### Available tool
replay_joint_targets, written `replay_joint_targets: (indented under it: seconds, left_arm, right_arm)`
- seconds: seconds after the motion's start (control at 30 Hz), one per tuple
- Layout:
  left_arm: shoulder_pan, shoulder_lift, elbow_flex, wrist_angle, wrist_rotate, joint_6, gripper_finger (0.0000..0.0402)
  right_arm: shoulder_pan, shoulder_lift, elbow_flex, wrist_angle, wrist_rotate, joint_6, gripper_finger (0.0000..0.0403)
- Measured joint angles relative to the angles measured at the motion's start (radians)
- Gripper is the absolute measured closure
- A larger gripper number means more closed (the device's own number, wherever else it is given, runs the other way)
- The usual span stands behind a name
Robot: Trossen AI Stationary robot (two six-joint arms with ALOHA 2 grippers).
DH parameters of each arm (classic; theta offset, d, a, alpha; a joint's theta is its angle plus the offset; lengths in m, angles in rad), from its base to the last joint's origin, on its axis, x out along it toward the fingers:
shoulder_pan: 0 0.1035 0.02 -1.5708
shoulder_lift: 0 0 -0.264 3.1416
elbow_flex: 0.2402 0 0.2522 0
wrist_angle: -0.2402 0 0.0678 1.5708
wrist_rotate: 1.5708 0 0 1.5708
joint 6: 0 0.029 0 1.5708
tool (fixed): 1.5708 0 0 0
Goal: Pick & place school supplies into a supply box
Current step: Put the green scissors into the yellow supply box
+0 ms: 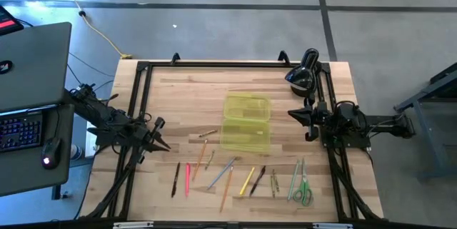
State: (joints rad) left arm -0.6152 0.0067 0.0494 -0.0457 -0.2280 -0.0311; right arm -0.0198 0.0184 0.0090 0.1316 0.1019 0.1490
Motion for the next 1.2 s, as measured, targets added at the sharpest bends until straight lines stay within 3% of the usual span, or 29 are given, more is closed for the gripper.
replay_joint_targets:
  seconds: [0.23, 0.37, 0.97, 1.2]
  left_arm:
    - [0.0, 0.0, 0.0, 0.046, -0.045, -0.099, 0.033]
    - [0.0, 0.001, -0.033, 0.156, -0.052, -0.101, 0.033]
    - [0.0, 0.064, -0.033, 0.318, -0.134, -0.138, 0.033]
    - [0.0, 0.093, 0.11, 0.294, -0.134, -0.165, 0.033]
  right_arm:
    - [0.0, 0.0, 0.0, 0.0, 0.0, 0.0, 0.0402]
    - [0.0, 0.0, 0.0, 0.0, 0.0, 0.0, 0.0402]
    - [0.0, 0.0, 0.0, 0.012, 0.0, 0.0, 0.0402]
    - [0.0, 0.0, 0.0, 0.12, 0.124, -0.002, 0.0402]
